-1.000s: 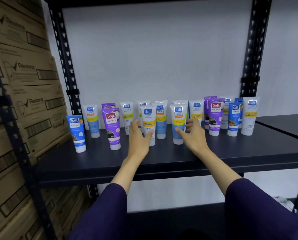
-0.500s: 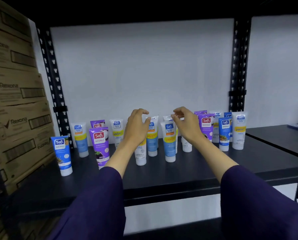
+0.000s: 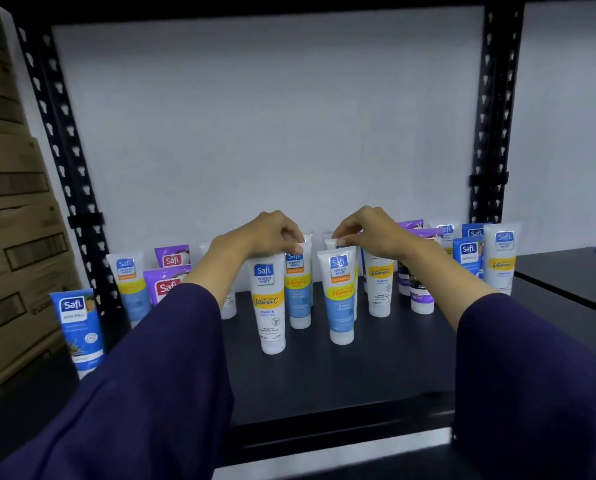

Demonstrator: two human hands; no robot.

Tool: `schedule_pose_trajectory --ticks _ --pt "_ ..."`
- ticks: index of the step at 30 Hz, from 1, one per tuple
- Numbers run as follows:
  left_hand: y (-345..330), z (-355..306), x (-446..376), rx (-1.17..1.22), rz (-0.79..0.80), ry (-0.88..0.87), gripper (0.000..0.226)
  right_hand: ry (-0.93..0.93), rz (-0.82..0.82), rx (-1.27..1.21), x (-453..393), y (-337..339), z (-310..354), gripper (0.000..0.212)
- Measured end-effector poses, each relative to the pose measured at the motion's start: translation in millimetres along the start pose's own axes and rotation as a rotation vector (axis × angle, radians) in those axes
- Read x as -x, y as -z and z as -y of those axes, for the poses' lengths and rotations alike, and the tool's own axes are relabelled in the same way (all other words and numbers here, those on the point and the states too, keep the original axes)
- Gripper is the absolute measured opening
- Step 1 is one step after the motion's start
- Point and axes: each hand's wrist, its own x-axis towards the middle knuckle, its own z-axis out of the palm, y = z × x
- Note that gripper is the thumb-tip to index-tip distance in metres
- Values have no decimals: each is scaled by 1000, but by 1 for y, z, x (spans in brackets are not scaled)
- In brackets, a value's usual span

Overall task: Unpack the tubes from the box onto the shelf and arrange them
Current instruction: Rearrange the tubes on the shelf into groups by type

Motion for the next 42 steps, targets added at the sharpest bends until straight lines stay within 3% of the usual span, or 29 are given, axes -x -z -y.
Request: schedule_pose_trajectory --ticks 9,12,23,28,34,42 --pt "-1 -1 -7 3 -12 22 19 -27 4 -17 -2 -7 -6 16" --pt "1 -4 -4 12 -84 0 19 -43 -97 -57 -1 -4 -5 13" --pt "47 -50 12 66 -587 -137 15 55 -581 -201 5 54 37 13" --pt "61 -90 26 149 -692 -238 18 70 -707 -176 20 86 44 13" --pt "47 -133 37 225 -657 -313 17 29 -724 -153 57 109 35 14" --pt "-26 -150 35 170 -362 -287 18 -121 -538 -40 113 83 -10 13"
